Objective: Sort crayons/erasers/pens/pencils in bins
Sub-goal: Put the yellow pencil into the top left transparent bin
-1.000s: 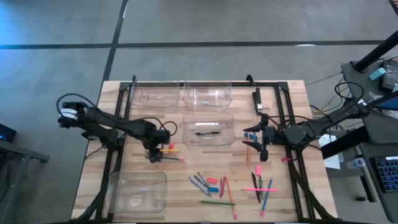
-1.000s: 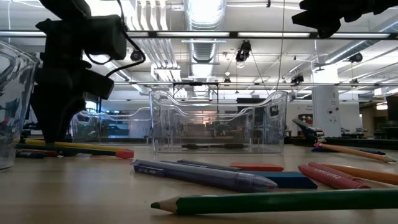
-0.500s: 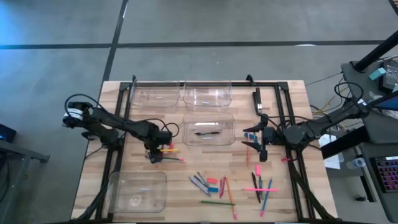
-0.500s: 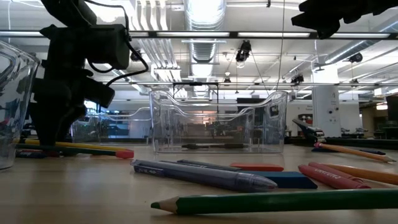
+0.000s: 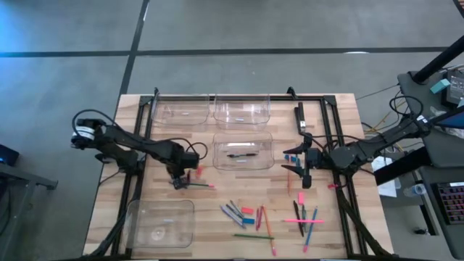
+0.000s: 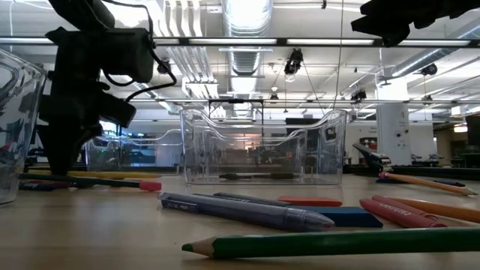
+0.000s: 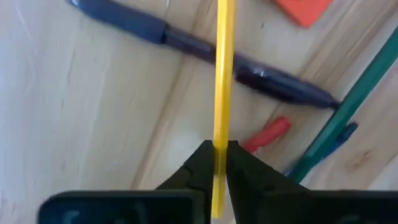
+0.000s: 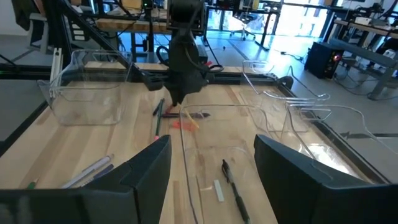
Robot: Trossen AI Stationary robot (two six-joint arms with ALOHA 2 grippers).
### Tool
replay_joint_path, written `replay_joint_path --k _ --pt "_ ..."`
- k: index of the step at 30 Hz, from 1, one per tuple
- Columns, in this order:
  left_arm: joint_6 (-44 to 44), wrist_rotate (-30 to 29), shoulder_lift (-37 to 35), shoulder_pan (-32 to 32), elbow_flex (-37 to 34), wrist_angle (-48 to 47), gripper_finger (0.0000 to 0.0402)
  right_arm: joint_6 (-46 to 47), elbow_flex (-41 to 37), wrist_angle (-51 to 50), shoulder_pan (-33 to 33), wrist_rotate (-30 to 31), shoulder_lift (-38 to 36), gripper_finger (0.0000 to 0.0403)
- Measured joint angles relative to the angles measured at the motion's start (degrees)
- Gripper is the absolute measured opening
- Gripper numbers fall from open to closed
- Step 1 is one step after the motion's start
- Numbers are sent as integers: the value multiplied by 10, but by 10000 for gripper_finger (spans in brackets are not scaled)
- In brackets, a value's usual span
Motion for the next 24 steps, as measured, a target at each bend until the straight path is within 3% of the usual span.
replay_joint_path --k 8,18,24 --pt "17 -18 -58 1 42 -74 8 -2 0 0 0 0 0 219" --pt "92 -255 -170 42 179 -263 7 -12 0 3 0 1 0 219" --pt "233 -317 -179 149 218 -266 6 -18 0 4 0 53 0 219"
